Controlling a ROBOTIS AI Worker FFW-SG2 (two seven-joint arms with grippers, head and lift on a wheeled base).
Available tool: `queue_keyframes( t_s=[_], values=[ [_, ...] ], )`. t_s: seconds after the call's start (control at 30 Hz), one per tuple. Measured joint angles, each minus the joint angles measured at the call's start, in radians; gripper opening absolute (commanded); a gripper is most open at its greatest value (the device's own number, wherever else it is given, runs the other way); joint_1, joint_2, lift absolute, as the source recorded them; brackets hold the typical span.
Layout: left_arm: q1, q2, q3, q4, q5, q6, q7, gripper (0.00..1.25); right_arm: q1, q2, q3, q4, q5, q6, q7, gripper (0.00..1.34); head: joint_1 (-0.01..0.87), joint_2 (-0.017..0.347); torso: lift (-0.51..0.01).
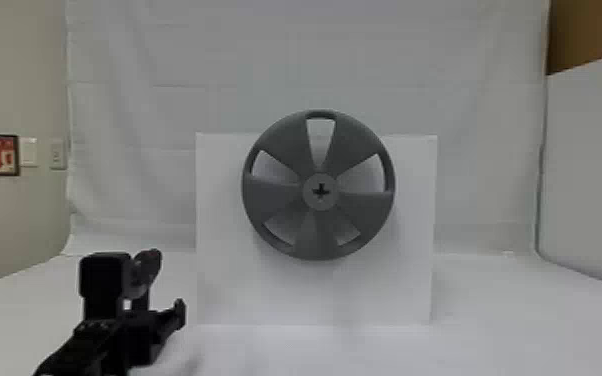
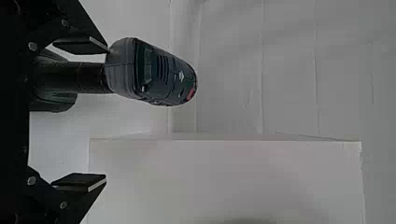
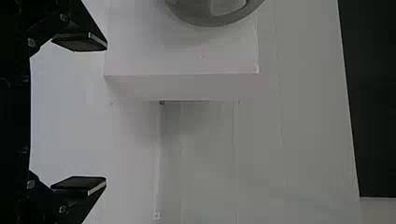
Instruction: Grasp the drill and bring into the middle of wheel
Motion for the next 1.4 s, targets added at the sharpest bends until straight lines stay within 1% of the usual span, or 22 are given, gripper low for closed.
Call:
queue_keyframes(
  t_s=[0.27, 0.73, 1.4],
  values=[
    [-0.015, 0.0, -0.006, 0.034, -0.001, -0.007, 0.0, 0.95, -0.001, 0.0, 0.003, -0.001, 0.0, 0.0, 0.0, 1.07, 0.054, 0.031, -0.403],
    [-0.023, 0.0, -0.007, 0.052, -0.008, -0.015, 0.0, 0.93, -0.002, 0.001, 0.005, -0.003, 0.0, 0.0, 0.0, 1.07, 0.054, 0.031, -0.403],
    [-0.049, 0.0, 0.008, 0.147, -0.038, -0.066, 0.009, 0.92, -0.002, 0.002, 0.01, -0.006, 0.0, 0.0, 0.0, 1.07, 0.054, 0.031, -0.403]
  ],
)
